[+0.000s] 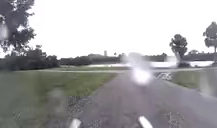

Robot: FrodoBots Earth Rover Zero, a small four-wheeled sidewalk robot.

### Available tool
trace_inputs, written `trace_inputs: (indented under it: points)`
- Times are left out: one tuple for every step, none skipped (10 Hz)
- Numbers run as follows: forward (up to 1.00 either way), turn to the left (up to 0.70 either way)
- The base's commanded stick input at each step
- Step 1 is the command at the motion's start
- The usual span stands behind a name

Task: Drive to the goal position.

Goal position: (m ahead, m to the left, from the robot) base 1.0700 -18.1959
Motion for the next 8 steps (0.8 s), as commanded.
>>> trace_inputs:
  points:
    - [0.7, 0.0]
    - [0.7, 0.0]
    - [0.7, -0.05]
    - [0.7, -0.35]
    - [0.7, -0.35]
    - [0.7, -0.35]
    - [0.7, -0.34]
    - [0.7, -0.21]
